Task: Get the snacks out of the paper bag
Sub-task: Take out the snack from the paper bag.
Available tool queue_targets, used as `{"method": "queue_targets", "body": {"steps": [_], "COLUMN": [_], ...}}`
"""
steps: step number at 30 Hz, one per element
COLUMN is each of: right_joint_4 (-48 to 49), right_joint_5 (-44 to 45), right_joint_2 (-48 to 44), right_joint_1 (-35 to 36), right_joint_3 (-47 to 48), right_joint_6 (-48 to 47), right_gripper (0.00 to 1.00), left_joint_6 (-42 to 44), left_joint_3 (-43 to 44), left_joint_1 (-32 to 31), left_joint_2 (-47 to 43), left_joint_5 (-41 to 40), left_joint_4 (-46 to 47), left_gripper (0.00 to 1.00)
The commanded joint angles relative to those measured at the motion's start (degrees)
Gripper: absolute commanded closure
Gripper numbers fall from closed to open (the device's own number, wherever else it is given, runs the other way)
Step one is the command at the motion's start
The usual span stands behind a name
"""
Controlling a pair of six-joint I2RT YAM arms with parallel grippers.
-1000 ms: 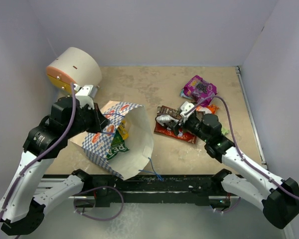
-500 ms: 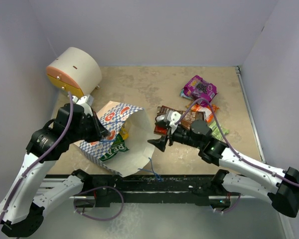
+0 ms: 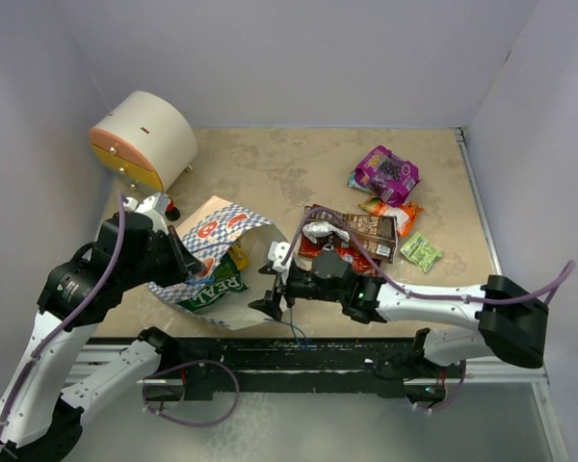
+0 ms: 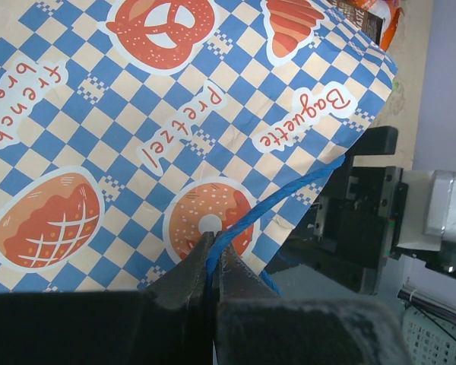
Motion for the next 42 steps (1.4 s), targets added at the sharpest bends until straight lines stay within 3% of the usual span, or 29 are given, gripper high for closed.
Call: {"method": "queue_targets", "body": {"steps": [1,8,19,24,26,30,35,39,42], "right_joint_4": [4.30,3.97,6.10,5.19,5.84,6.96,6.78,2.68,2.16], "right_joint_5": [5.40,4.70,1.16,1.60,5.57,6.27,0.81,-3.02,-1.04], "right_joint_2": [3.68,9.12,21.90,23.40,22.46,18.93,16.52,19.45,23.69], "right_joint_1": [4.29,6.93,13.39,13.41,12.87,9.44,8.36,8.26,8.26], "right_joint_3": [5.66,7.44,16.73,18.60,17.09,11.28,6.41,8.77,12.31], "right_joint_6": [2.64,4.09,2.29,0.92,0.38,-5.95,-24.45,-36.34,-39.17], "right_gripper": [0.15,0.16,0.17,0.16,0.16,0.18,0.19,0.20,0.20], "left_joint_6": [-3.16,-2.58,0.83,2.32,2.55,2.29,0.83,0.54,0.68], "left_joint_3": [1.53,2.45,2.16,3.16,3.61,2.40,0.30,0.43,1.30], "left_joint_1": [0.01,0.00,0.01,0.01,0.01,0.01,0.01,0.00,0.01], "left_joint_2": [-1.01,-0.42,4.45,7.33,7.14,3.73,-1.20,-2.43,-1.78], "left_joint_5": [-1.66,0.99,12.54,15.61,14.23,11.49,9.84,9.40,9.81], "left_joint_4": [1.31,8.99,26.94,29.08,27.27,23.04,19.67,18.40,18.19], "left_gripper": [1.00,1.00,1.00,1.00,1.00,1.00,1.00,1.00,1.00]}}
